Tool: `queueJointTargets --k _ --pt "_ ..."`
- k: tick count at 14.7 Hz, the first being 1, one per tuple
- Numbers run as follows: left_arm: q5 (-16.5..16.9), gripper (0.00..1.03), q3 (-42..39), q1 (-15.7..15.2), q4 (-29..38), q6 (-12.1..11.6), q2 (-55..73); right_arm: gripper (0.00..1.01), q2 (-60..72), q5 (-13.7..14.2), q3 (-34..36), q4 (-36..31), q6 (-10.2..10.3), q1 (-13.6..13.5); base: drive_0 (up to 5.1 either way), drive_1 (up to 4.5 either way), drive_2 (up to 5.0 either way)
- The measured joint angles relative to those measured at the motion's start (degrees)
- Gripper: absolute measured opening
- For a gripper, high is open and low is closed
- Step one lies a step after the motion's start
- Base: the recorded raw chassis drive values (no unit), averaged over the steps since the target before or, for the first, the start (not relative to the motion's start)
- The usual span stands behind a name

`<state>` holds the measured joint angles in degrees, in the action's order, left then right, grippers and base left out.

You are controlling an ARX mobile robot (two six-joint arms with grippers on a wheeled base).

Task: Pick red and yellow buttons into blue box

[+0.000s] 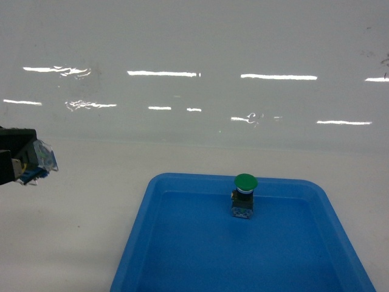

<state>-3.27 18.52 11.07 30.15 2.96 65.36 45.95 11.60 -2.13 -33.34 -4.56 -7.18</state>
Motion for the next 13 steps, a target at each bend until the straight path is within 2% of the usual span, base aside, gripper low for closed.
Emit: queueJointTargets --k 1,4,13 --pt "-1.2 0.31 -0.7 0.2 1.0 -0.5 -2.2 0.29 0.0 0.0 0.0 0.0 0.0 0.0 0.0 0.00 0.0" --pt "-1.3 0.31 -0.7 0.3 1.0 -1.4 -2.8 0.29 0.0 0.0 0.0 0.0 0.0 0.0 0.0 0.00 0.0" --pt "-1.6 0.31 -0.8 0.2 1.2 -1.5 -2.5 0.29 0.0 0.1 0.0 -0.1 0.0 0.0 0.0 0.00 0.0"
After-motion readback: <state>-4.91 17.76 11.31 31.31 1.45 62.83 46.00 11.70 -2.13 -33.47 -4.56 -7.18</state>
